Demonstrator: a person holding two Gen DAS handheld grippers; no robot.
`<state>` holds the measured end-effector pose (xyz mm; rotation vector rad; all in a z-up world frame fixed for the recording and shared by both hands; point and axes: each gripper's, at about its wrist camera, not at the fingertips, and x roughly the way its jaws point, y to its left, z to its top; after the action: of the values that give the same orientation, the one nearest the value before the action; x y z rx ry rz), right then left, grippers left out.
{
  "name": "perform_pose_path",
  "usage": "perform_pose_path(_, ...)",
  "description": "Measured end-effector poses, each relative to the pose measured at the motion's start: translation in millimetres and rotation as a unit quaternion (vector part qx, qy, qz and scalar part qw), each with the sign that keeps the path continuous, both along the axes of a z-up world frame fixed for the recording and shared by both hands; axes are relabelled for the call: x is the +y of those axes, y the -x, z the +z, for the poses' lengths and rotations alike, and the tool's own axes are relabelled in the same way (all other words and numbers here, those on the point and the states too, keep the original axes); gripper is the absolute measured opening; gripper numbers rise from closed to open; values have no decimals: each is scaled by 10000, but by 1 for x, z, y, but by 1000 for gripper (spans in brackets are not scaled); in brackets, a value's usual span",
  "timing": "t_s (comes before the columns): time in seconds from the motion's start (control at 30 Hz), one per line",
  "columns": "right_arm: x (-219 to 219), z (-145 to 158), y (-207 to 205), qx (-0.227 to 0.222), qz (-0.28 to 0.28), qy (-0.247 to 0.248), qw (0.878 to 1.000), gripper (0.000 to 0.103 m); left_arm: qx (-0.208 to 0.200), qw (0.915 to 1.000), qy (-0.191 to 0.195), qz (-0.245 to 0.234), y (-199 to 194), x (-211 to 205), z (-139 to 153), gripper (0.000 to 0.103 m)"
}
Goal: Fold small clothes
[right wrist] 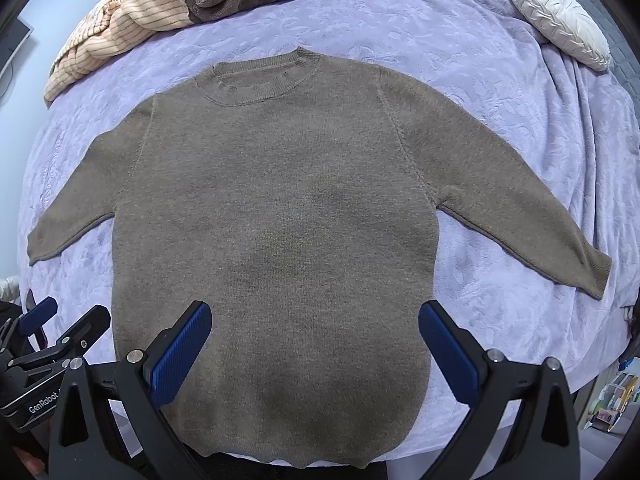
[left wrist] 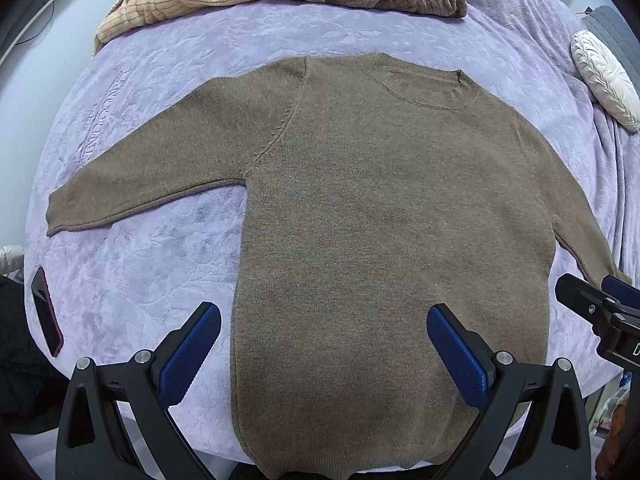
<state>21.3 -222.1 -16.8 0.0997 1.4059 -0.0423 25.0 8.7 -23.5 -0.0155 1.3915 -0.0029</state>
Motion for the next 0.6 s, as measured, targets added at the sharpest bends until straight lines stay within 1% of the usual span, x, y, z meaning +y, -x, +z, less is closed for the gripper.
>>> perform_pose_path(0.2, 2, -4, -4, 58, 19, -13, 10000, 103, 86, 9999, 74, 8, -4, 1, -4, 103)
perform_pose_path(0.6, 4, -11, -10, 151, 21, -25, 9999, 103, 180, 9998, 84, -2, -10, 1, -12, 103)
